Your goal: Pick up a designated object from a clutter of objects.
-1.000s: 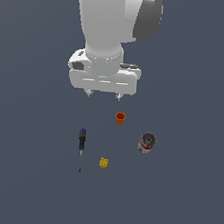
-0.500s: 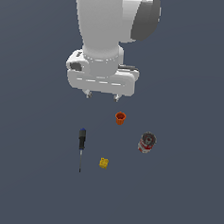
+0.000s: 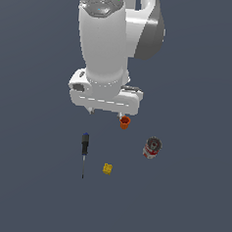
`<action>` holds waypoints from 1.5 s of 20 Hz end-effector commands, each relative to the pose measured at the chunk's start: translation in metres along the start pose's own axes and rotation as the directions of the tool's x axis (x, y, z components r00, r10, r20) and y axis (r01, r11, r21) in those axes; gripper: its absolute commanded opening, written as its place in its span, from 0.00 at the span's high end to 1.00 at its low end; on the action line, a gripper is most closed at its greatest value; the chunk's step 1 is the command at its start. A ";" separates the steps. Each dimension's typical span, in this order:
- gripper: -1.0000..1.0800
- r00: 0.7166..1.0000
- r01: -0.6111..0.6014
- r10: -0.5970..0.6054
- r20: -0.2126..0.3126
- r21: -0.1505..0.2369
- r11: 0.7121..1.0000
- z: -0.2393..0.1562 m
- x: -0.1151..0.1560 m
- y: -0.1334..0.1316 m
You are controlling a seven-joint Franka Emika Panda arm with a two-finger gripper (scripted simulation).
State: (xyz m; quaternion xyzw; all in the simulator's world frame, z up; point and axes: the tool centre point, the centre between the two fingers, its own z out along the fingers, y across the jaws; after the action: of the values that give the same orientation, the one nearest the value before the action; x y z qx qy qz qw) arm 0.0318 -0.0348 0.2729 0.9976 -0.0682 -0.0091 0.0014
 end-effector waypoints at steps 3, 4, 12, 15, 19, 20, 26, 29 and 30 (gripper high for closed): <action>0.04 1.000 -0.018 0.018 -0.003 0.000 1.000 0.027 0.023 -0.005; 0.04 1.000 -0.023 0.023 -0.003 0.000 1.000 0.034 0.029 -0.006; 0.04 0.998 -0.061 0.061 -0.010 0.001 0.998 0.100 0.071 -0.017; 0.04 0.997 -0.075 0.075 -0.012 0.002 0.997 0.126 0.084 -0.020; 0.04 0.996 -0.090 0.090 -0.014 0.004 0.996 0.155 0.095 -0.024; 0.04 0.996 -0.094 0.094 -0.015 0.004 0.996 0.162 0.097 -0.025; 0.04 0.994 -0.107 0.107 -0.017 0.006 0.994 0.189 0.106 -0.028; 0.04 0.994 -0.111 0.111 -0.017 0.006 0.994 0.196 0.108 -0.029; 0.04 0.994 -0.111 0.111 -0.017 0.006 0.994 0.198 0.108 -0.029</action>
State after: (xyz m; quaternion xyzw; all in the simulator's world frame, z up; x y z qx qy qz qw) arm 0.1380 -0.0209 0.0758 0.9924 -0.1229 -0.0009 0.0002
